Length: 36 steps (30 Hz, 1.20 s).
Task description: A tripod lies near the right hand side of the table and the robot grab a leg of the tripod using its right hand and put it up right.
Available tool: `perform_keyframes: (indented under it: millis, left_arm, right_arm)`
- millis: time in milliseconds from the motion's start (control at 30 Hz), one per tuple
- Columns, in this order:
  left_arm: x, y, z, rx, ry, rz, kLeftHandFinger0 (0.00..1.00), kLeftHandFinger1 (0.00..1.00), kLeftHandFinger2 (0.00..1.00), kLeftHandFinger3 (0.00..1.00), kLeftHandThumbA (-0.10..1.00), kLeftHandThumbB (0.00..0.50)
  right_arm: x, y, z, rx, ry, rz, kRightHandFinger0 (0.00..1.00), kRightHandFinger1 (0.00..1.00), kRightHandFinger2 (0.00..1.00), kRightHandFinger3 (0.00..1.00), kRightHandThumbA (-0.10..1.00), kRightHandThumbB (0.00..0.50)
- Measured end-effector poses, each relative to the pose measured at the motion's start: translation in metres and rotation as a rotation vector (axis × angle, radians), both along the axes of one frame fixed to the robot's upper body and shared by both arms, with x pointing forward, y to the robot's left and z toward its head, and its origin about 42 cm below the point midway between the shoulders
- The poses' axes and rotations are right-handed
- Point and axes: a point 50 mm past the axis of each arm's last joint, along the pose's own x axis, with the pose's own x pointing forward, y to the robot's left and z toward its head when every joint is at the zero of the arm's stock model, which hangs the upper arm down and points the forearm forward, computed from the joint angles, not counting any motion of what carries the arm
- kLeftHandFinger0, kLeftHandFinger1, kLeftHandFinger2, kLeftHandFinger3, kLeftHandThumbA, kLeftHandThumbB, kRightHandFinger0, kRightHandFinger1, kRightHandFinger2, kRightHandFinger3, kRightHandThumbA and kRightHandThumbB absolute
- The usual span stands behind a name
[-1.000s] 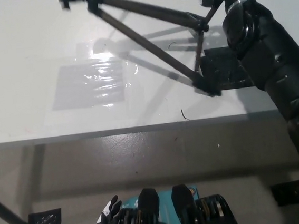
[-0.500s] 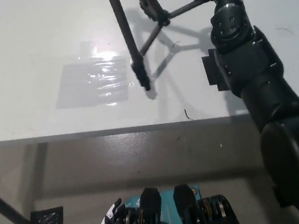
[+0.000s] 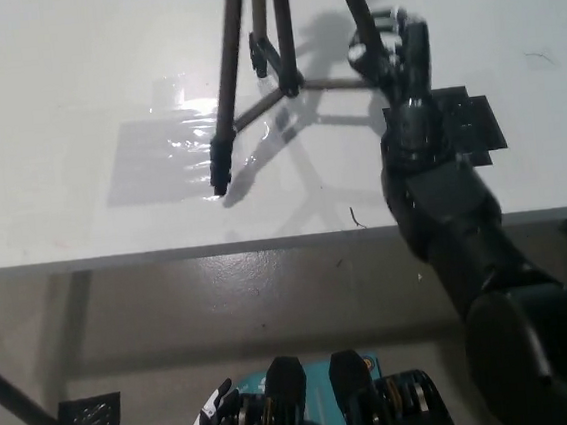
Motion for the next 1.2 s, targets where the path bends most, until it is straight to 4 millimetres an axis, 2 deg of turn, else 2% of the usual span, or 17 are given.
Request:
perform_keyframes:
  millis: [33, 133, 200, 233, 333, 367, 400, 433, 467, 500, 533, 567, 633, 900, 1033, 1200]
  left_arm:
    - [0.0, 0.0, 0.0, 0.0, 0.0, 0.0, 1.0, 1.0, 1.0, 1.0, 1.0, 0.334]
    - [0.001, 0.0, 0.0, 0.001, -0.002, 0.0, 1.0, 1.0, 1.0, 1.0, 1.0, 0.332]
    - [0.0, 0.0, 0.0, 0.001, -0.001, 0.0, 1.0, 1.0, 1.0, 1.0, 1.0, 0.335]
    - [0.0, 0.0, 0.0, 0.002, 0.0, 0.0, 1.0, 1.0, 1.0, 1.0, 1.0, 0.341]
    - [0.0, 0.0, 0.0, 0.0, -0.001, 0.001, 1.0, 1.0, 1.0, 1.0, 1.0, 0.341]
    - [0.0, 0.0, 0.0, 0.0, -0.001, 0.001, 1.0, 1.0, 1.0, 1.0, 1.0, 0.341]
    - [0.0, 0.0, 0.0, 0.0, -0.001, 0.0, 1.0, 1.0, 1.0, 1.0, 1.0, 0.342]
    - [0.0, 0.0, 0.0, 0.0, -0.001, 0.001, 1.0, 1.0, 1.0, 1.0, 1.0, 0.344]
    - [0.0, 0.0, 0.0, 0.001, -0.001, 0.0, 1.0, 1.0, 1.0, 1.0, 1.0, 0.343]
    - [0.0, 0.0, 0.0, 0.001, -0.001, 0.0, 1.0, 1.0, 1.0, 1.0, 1.0, 0.342]
    - [0.0, 0.0, 0.0, 0.001, 0.0, 0.001, 1.0, 1.0, 1.0, 1.0, 1.0, 0.342]
    - [0.0, 0.0, 0.0, 0.001, 0.001, 0.001, 1.0, 1.0, 1.0, 1.0, 1.0, 0.337]
    - [0.0, 0.0, 0.0, 0.001, 0.001, 0.001, 1.0, 1.0, 1.0, 1.0, 1.0, 0.331]
    - [0.0, 0.0, 0.0, 0.006, 0.002, 0.0, 1.0, 1.0, 1.0, 1.0, 1.0, 0.353]
    - [-0.001, 0.0, -0.001, 0.01, 0.004, -0.001, 1.0, 1.0, 1.0, 1.0, 1.0, 0.35]
    - [-0.002, 0.0, -0.002, 0.013, 0.006, -0.001, 1.0, 1.0, 1.0, 1.0, 1.0, 0.352]
  right_arm:
    - [-0.003, 0.001, -0.007, -0.002, -0.003, -0.001, 0.0, 0.06, 0.44, 0.34, -0.1, 0.095]
    - [-0.008, 0.005, -0.015, 0.006, -0.035, 0.004, 0.0, 0.06, 0.42, 0.42, -0.1, 0.103]
    - [-0.01, 0.004, -0.021, -0.005, -0.05, 0.0, 0.0, 0.05, 0.41, 0.42, -0.1, 0.121]
    - [-0.012, 0.005, -0.023, -0.01, -0.059, 0.0, 0.0, 0.03, 0.39, 0.38, -0.1, 0.114]
    - [-0.015, 0.004, -0.027, -0.011, -0.085, -0.004, 0.0, 0.04, 0.4, 0.42, -0.1, 0.111]
    - [-0.015, 0.004, -0.029, -0.011, -0.092, -0.003, 0.06, 0.15, 0.52, 0.53, -0.01, 0.171]
    - [-0.016, 0.004, -0.03, -0.013, -0.097, -0.002, 0.06, 0.19, 0.55, 0.56, 0.14, 0.191]
    - [-0.016, 0.003, -0.03, -0.016, -0.104, 0.002, 0.4, 0.55, 0.85, 0.86, 0.37, 0.32]
    - [-0.017, 0.003, -0.032, -0.024, -0.109, 0.015, 0.84, 1.0, 1.0, 1.0, 0.58, 0.402]
    - [-0.017, 0.003, -0.033, -0.028, -0.113, 0.021, 1.0, 1.0, 1.0, 1.0, 0.67, 0.49]
    - [-0.017, 0.001, -0.033, -0.038, -0.119, 0.042, 1.0, 1.0, 1.0, 1.0, 0.7, 0.498]
    - [-0.016, -0.001, -0.033, -0.044, -0.12, 0.058, 1.0, 1.0, 1.0, 1.0, 0.82, 0.5]
    - [-0.015, -0.004, -0.033, -0.063, -0.12, 0.095, 1.0, 1.0, 1.0, 1.0, 0.86, 0.5]
    - [-0.012, -0.015, -0.028, -0.083, -0.143, 0.225, 1.0, 1.0, 1.0, 1.0, 0.79, 0.5]
    - [-0.015, -0.025, -0.024, -0.08, -0.173, 0.274, 1.0, 1.0, 1.0, 1.0, 0.87, 0.5]
    - [-0.022, -0.039, -0.008, -0.061, -0.244, 0.315, 1.0, 1.0, 1.0, 1.0, 0.84, 0.5]
